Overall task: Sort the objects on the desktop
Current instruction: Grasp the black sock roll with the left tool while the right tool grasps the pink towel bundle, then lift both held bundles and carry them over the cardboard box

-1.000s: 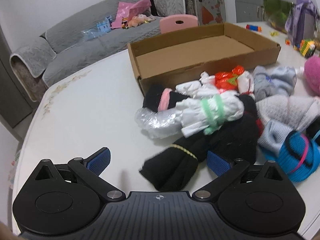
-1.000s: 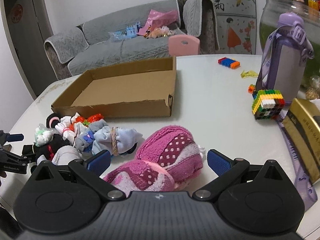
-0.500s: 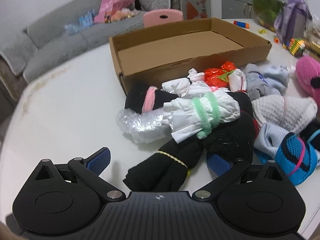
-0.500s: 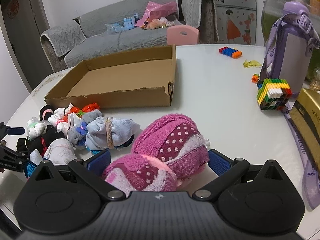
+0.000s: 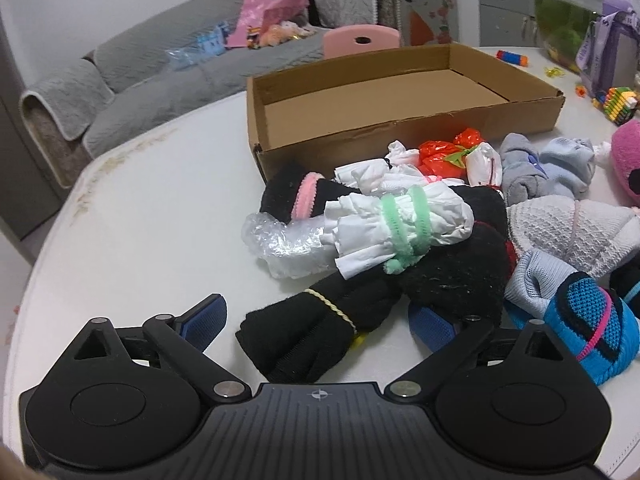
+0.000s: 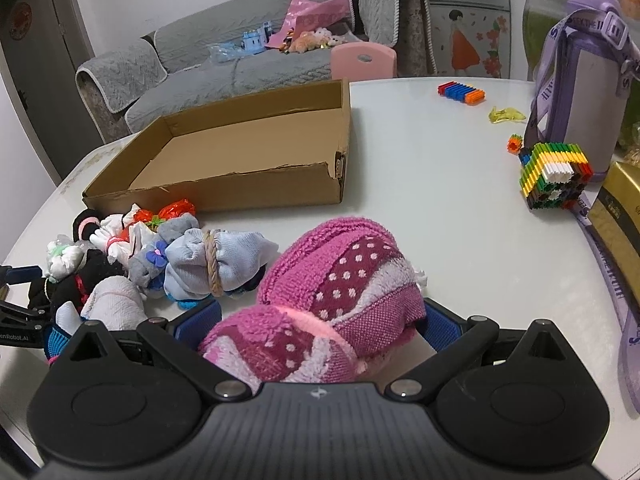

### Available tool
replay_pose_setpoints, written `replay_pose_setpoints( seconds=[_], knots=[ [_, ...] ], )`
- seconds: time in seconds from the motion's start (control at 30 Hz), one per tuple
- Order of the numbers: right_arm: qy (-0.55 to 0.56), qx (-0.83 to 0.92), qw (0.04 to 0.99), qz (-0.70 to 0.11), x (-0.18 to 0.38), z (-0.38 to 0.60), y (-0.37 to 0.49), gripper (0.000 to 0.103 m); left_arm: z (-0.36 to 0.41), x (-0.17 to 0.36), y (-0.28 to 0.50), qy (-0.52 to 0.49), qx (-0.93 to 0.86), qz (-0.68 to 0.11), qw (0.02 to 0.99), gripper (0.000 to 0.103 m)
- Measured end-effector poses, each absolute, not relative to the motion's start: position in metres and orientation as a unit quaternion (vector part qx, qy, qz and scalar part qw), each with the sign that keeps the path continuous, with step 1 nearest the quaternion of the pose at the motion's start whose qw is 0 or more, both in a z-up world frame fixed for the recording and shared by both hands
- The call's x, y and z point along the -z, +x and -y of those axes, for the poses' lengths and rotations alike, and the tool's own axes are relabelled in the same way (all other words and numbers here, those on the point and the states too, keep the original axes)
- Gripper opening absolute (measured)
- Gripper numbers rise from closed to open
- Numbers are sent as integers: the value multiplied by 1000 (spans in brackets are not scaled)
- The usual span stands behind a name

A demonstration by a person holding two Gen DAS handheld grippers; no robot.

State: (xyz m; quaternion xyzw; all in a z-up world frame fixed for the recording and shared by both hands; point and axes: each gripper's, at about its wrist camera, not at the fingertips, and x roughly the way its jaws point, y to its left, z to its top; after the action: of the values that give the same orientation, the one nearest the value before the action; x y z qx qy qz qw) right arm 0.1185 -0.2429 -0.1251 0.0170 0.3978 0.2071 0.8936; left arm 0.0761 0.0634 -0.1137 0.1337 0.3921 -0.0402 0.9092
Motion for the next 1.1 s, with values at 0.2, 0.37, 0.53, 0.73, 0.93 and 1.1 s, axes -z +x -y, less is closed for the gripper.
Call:
replay_pose_setpoints(
  seconds=[0.2, 0.37, 0.53, 0.73, 0.93, 1.1],
  knots=[
    [25, -206, 899, -386, 128, 248, 113, 103, -59, 114, 73, 116, 6, -394, 912, 100],
    [42, -212, 907, -360, 137, 259, 101, 103, -60, 115, 73, 80, -27, -404, 911, 102],
    [45, -205, 908, -362, 138, 259, 103, 99, -65, 116, 74, 44, -37, -414, 908, 102],
    [38, -187, 912, -363, 137, 257, 107, 69, -66, 113, 69, 32, -15, -407, 913, 75],
    [45, -187, 914, -357, 131, 262, 106, 65, -61, 111, 64, 56, -24, -397, 916, 69],
    [54, -199, 916, -344, 121, 264, 104, 63, -62, 109, 60, 64, -23, -389, 919, 66]
  ],
)
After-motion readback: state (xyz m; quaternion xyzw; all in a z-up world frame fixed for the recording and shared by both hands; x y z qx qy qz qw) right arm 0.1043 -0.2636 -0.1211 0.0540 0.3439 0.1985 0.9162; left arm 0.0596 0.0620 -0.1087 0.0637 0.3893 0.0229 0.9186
